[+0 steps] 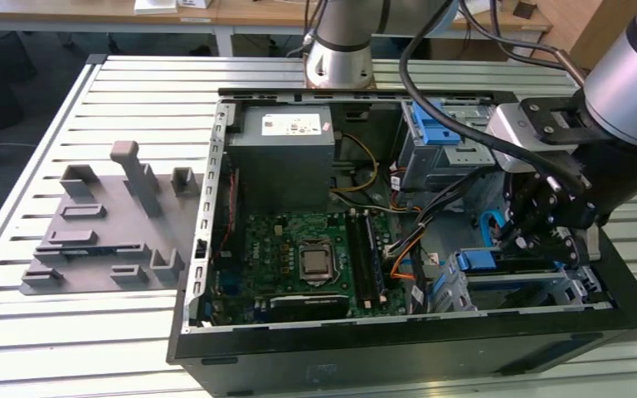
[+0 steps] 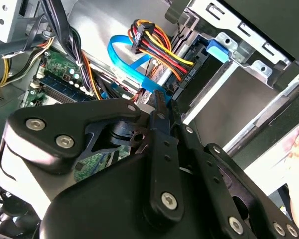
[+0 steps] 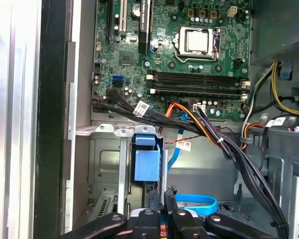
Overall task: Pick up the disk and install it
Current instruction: 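Insert the second disk wire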
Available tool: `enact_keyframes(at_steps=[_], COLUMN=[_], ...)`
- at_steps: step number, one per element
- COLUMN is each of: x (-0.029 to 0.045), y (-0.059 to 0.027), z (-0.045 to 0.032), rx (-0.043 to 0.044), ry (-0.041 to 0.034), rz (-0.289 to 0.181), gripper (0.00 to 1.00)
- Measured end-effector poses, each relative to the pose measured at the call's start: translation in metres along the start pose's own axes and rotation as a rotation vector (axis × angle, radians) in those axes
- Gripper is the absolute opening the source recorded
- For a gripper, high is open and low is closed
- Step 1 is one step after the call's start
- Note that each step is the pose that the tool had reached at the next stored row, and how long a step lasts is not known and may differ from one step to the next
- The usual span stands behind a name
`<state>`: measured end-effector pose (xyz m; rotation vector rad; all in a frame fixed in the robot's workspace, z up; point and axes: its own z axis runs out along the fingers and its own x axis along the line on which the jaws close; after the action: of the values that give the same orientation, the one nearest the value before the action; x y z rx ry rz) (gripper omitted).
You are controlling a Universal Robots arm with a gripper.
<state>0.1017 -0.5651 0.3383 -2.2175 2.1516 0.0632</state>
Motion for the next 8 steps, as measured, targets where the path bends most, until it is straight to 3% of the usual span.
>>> enact_keyframes(at_steps=[8], x=[0.0027], y=[0.0001], z=[0.0009], rx=[0.0002], ry=[0.0001], rz=[0.000], gripper=[0.16])
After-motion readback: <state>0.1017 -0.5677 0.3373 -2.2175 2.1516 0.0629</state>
